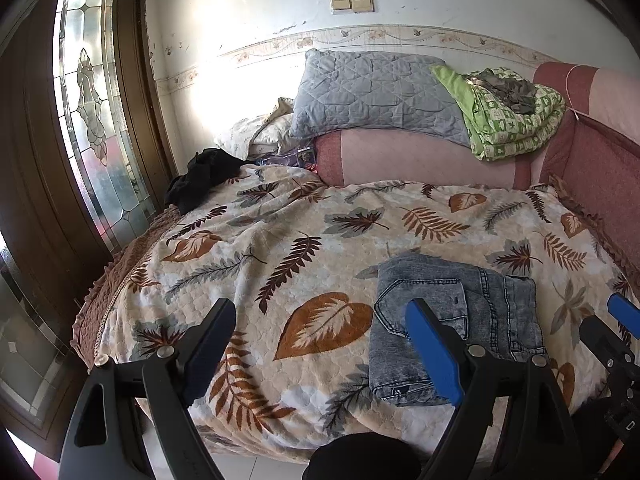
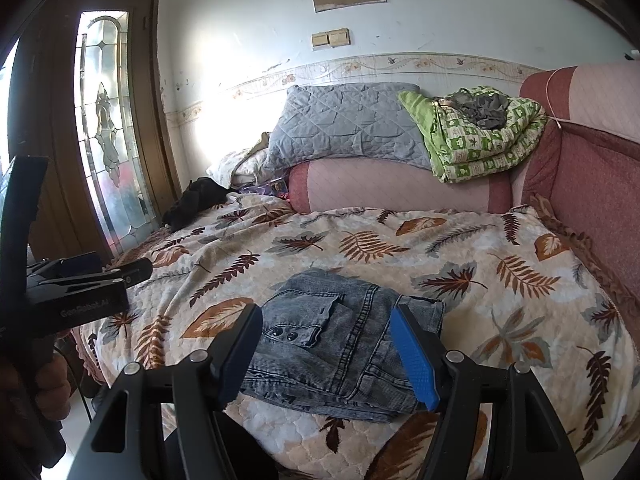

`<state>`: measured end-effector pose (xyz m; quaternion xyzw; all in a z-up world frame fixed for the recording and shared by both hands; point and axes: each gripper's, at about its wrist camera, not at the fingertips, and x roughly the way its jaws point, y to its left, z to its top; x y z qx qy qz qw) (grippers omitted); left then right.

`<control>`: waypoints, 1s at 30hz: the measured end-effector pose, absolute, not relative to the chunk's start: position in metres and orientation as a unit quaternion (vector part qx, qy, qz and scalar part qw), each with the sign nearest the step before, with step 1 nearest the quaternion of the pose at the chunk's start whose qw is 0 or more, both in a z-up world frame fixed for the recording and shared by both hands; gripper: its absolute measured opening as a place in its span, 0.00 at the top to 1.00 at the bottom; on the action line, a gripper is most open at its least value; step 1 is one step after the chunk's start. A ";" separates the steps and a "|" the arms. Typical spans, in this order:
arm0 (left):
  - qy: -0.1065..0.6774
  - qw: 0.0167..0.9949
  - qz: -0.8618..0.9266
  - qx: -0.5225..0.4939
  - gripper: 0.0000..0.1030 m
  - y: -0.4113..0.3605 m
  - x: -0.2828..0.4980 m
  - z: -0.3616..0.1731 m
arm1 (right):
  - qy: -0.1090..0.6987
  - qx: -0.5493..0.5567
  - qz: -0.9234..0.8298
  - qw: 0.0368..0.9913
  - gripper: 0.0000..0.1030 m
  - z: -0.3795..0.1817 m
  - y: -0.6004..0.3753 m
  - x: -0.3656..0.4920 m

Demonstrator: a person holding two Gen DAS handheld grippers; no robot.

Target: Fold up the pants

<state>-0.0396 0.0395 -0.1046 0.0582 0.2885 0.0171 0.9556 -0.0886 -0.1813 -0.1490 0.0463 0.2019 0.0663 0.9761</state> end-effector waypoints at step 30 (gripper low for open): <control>0.277 0.958 -0.012 0.069 0.15 0.032 -0.049 -0.099 | 0.205 0.046 0.067 0.975 0.32 -0.153 -0.181 -0.086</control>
